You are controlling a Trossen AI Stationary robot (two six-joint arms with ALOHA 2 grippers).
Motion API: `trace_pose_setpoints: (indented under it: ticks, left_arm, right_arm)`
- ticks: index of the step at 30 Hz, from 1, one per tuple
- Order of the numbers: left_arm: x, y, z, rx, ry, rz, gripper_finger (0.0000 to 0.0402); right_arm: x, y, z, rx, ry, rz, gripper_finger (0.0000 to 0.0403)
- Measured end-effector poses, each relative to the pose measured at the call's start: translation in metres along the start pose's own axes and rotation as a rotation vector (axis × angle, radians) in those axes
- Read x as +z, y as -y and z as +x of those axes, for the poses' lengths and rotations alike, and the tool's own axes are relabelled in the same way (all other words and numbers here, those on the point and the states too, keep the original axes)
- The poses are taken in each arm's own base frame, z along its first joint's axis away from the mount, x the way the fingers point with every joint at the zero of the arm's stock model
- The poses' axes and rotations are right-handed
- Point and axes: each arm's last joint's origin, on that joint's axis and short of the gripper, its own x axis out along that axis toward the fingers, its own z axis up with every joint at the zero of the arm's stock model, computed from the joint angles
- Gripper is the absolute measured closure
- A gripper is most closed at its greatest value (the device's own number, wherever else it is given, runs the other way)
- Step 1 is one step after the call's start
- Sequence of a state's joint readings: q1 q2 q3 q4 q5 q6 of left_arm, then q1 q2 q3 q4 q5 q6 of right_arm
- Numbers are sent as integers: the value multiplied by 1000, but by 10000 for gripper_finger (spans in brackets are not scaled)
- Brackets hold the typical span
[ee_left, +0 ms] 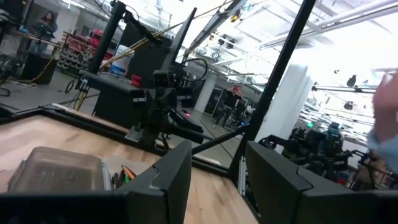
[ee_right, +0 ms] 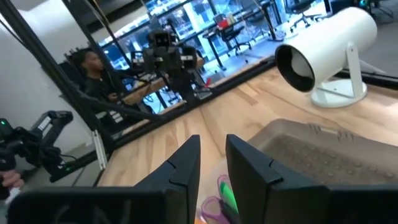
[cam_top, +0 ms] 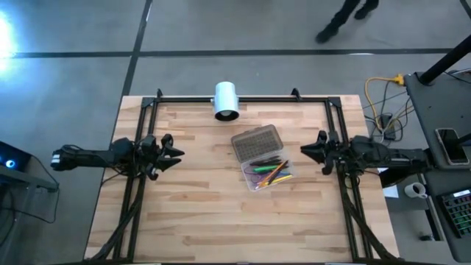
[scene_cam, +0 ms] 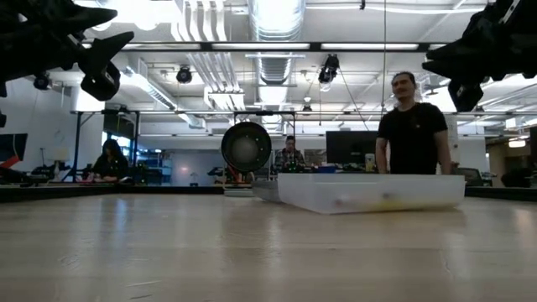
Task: Pick & place school supplies into a supply box
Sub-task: Return to Home Position
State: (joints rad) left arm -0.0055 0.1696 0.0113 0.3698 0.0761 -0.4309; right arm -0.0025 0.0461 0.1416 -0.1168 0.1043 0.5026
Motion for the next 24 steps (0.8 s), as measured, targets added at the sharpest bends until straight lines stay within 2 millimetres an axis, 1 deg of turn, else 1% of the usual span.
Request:
trace_pose_setpoints:
  ticks: [8, 18, 24]
  left_arm:
    - [0, 0, 0, 0, 0, 0, 265]
    - [0, 0, 0, 0, 0, -1, 265]
    - [0, 0, 0, 1, 0, -1, 265]
  right_arm:
    - [-3, 1, 3, -18, -32, -5, 325]
    - [-3, 1, 3, -20, -36, -8, 335]
    - [-3, 1, 3, -20, -36, -8, 326]
